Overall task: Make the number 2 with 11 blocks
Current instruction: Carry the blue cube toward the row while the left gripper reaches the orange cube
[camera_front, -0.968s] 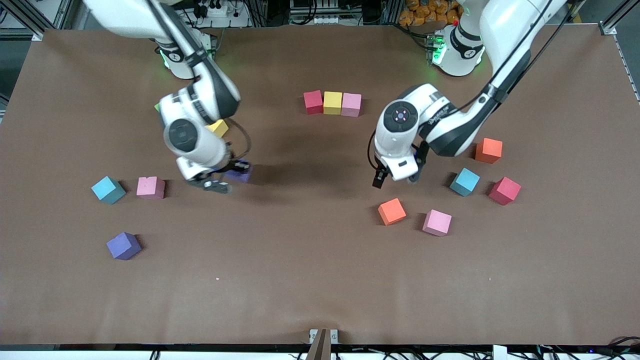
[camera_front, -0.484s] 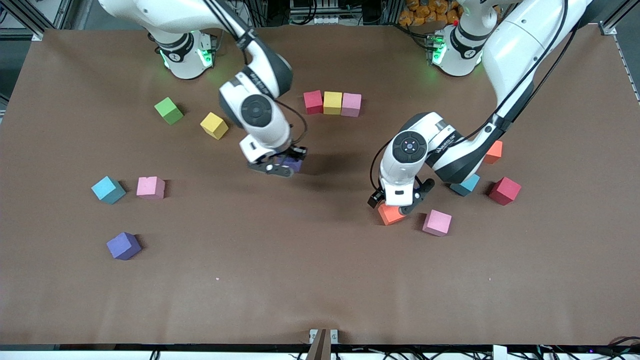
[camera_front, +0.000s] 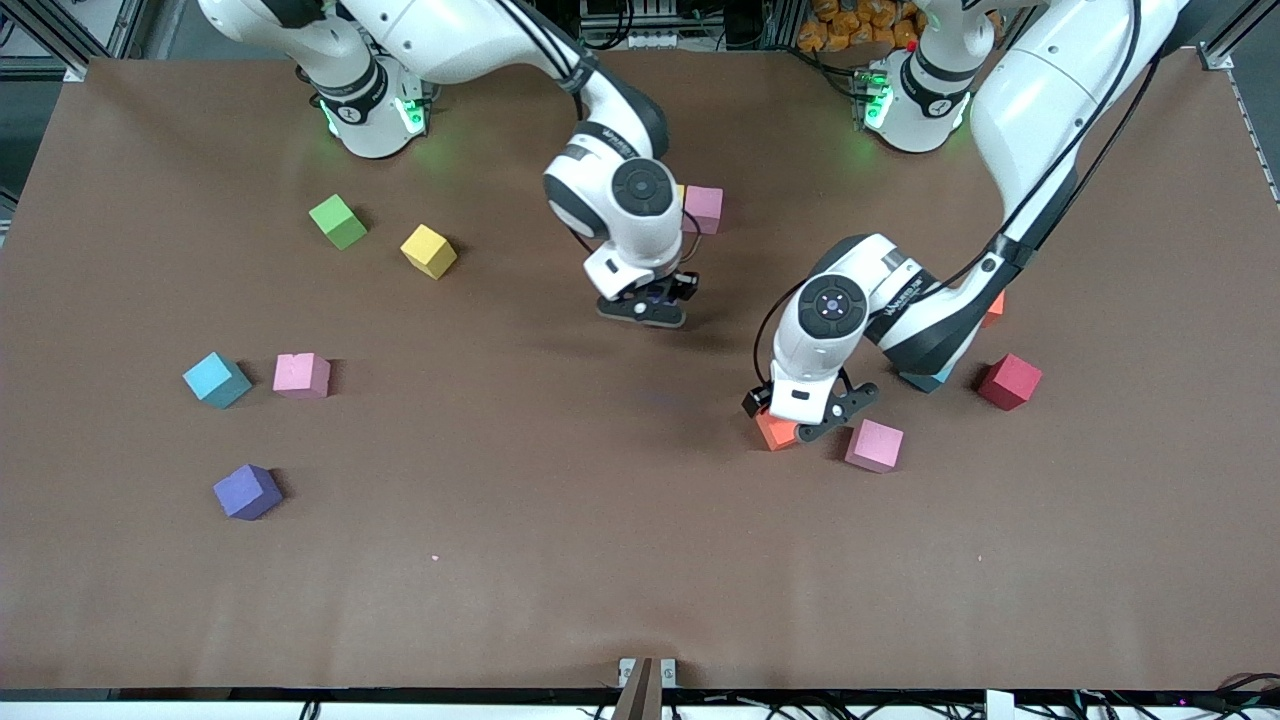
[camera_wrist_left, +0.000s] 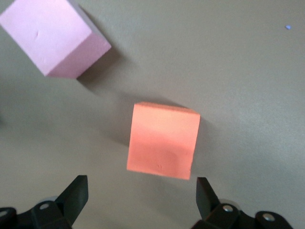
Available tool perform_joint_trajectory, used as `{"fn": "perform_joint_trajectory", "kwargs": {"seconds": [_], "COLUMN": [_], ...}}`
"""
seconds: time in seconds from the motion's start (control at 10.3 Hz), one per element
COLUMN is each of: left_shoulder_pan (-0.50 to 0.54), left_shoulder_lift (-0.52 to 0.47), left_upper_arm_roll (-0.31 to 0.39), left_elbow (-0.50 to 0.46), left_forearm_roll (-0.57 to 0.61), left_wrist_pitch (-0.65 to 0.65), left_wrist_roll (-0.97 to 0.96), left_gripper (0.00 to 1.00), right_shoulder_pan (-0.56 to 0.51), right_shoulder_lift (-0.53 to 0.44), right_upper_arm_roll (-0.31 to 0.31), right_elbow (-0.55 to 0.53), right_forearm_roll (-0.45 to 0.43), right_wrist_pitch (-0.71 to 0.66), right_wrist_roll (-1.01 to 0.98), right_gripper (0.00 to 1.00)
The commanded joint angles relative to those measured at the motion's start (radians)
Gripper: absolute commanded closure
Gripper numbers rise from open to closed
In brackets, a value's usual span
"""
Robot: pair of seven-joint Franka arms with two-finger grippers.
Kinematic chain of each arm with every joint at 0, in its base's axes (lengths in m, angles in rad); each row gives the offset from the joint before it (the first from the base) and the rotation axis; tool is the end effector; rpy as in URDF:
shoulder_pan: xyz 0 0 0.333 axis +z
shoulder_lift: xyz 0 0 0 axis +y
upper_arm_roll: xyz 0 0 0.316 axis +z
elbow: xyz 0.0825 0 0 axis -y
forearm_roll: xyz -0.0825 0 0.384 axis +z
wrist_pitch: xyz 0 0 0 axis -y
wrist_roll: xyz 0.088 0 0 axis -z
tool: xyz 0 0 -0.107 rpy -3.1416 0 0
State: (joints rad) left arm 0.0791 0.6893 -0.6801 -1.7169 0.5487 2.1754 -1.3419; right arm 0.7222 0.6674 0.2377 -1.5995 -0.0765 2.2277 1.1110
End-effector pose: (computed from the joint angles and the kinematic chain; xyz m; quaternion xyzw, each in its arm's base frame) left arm 0.5820 -0.3179 0.2516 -0.9669 -0.2541 0.0010 0.0227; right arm 0.4171 0.5535 0.2471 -0.9961 0.0756 0.0423 0.0137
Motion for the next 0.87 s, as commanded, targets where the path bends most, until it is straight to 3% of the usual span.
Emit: {"fn": "perform_joint_trajectory", "kwargs": {"seconds": [0.0,0.19,0.39,0.77], "left_shoulder_pan": [-0.013,-0.03,-0.08,-0.09], "left_shoulder_lift": [0.041,0.085,0.09,0.113], "left_upper_arm_roll": [0.017,0.024,0.086,0.1], "left_elbow": [0.065,0.115,0.122,0.122], "left_forearm_roll": [0.016,0.022,0.022,0.023], "left_wrist_pitch": [-0.019,-0.014,0.012,0.055], "left_wrist_roll": [0.036,0.035,0.026,0.036], "left_gripper": [0.0,0.0,0.0,0.0], "right_shoulder_pan": [0.032,0.031,0.022,0.04], "right_shoulder_lift": [0.037,0.037,0.035,0.064], "right_upper_arm_roll": [0.002,0.055,0.106,0.107], "right_elbow": [0.049,0.046,0.042,0.044], "right_forearm_roll": [-0.02,-0.022,-0.023,-0.023], "right_wrist_pitch": [-0.017,-0.037,-0.062,-0.074], "right_wrist_roll": [0.021,0.062,0.112,0.136], "right_gripper": [0.92,0.92,0.92,0.92]}}
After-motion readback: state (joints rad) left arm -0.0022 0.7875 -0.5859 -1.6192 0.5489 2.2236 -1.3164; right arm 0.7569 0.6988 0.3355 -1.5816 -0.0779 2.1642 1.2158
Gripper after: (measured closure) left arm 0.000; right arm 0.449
